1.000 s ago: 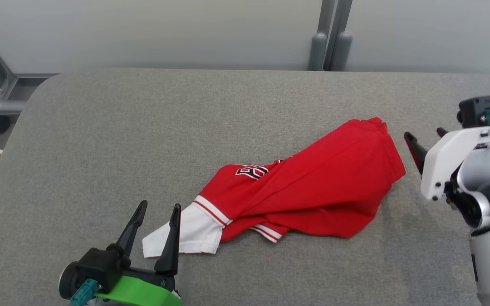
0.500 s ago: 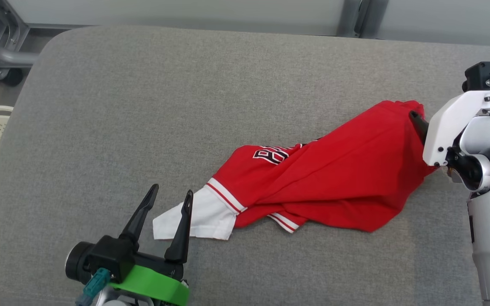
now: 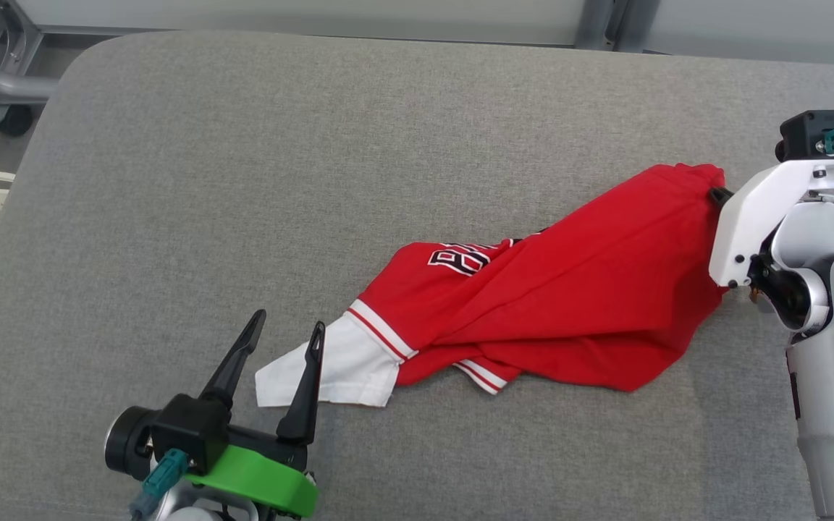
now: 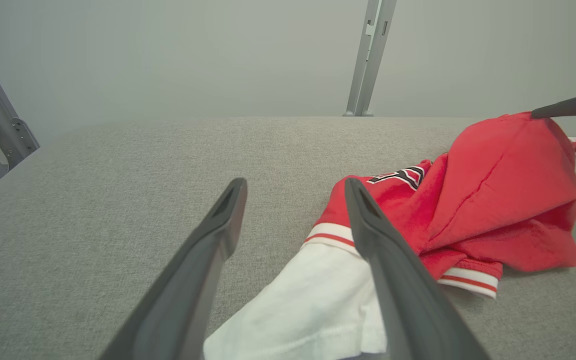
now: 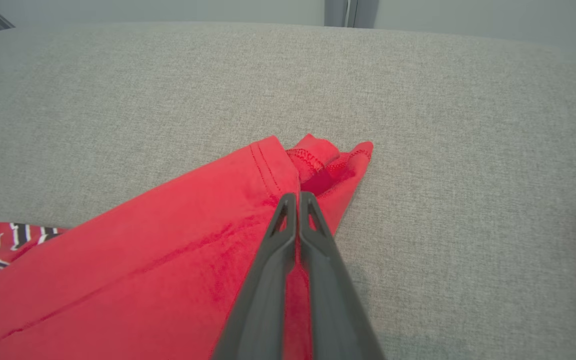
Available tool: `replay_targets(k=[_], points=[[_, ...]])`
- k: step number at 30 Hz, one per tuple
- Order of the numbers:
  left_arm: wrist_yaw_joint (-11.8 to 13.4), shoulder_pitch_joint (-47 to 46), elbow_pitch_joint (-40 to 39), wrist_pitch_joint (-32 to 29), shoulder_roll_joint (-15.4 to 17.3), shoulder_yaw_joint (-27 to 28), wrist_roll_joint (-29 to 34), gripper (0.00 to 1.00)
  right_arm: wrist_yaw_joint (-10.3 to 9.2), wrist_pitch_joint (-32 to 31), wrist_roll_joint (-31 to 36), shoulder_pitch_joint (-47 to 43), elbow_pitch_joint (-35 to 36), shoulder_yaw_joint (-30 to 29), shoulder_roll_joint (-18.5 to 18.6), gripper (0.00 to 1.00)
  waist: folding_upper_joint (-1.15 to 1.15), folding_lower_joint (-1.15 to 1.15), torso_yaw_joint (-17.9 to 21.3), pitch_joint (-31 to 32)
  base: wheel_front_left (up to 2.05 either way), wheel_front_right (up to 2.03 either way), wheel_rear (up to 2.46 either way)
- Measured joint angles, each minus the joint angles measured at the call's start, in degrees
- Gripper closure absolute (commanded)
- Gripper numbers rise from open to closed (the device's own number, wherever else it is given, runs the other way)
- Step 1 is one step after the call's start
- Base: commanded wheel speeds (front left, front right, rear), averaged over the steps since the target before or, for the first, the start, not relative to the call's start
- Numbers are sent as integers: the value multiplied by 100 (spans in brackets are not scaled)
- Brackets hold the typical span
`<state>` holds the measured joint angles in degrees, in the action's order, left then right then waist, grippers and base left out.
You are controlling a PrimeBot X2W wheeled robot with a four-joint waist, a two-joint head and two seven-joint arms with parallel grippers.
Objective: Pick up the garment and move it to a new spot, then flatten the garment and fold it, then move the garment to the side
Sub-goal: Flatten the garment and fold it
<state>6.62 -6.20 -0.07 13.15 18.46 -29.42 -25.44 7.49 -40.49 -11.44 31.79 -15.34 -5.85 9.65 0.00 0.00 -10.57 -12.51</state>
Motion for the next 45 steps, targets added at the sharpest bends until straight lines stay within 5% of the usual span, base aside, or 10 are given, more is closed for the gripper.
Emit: replay_targets(k=[8, 22, 33, 40, 41, 42, 43, 44, 45], points=[[42, 36, -14, -85, 53, -11, -54, 0, 0, -73, -430, -450, 590, 108, -37, 100, 0, 0, 205, 175, 0, 0, 0], [158, 238, 21, -103, 177, 100, -197, 0, 0, -850, -973, -2902, 3048, -444, -257, 100, 0, 0, 703, 481, 0, 0, 0], [168, 318, 30, -164, 223, 38, -255, 0, 0, -625, -821, -3889, 2681, -482, -530, 100, 0, 0, 822, 668, 0, 0, 0], [169, 354, 48, -202, 276, 14, -267, 0, 1, -114, -326, -3917, 2114, -272, -315, 100, 0, 0, 803, 722, 0, 0, 0], [174, 365, 59, -207, 285, 10, -267, 0, 1, 24, -204, -3911, 2025, -269, -274, 94, 0, 0, 799, 733, 0, 0, 0], [174, 373, 76, -207, 300, -7, -260, 0, 1, 109, -125, -3900, 1914, -244, -229, 75, 0, 0, 795, 747, 0, 0, 0], [171, 383, 101, -207, 325, -31, -235, 0, 1, 171, -82, -3894, 1823, -210, -209, 13, 0, 0, 792, 762, 0, 0, 0], [154, 392, 122, -202, 353, -62, -210, 0, 1, 269, -57, -3886, 1734, -221, -233, 0, 0, 0, 788, 781, 0, 0, 0], [152, 404, 145, -188, 361, -69, -194, 0, 1, 371, -38, -3872, 1675, -252, -272, 0, 0, 0, 784, 802, 0, 0, 0]])
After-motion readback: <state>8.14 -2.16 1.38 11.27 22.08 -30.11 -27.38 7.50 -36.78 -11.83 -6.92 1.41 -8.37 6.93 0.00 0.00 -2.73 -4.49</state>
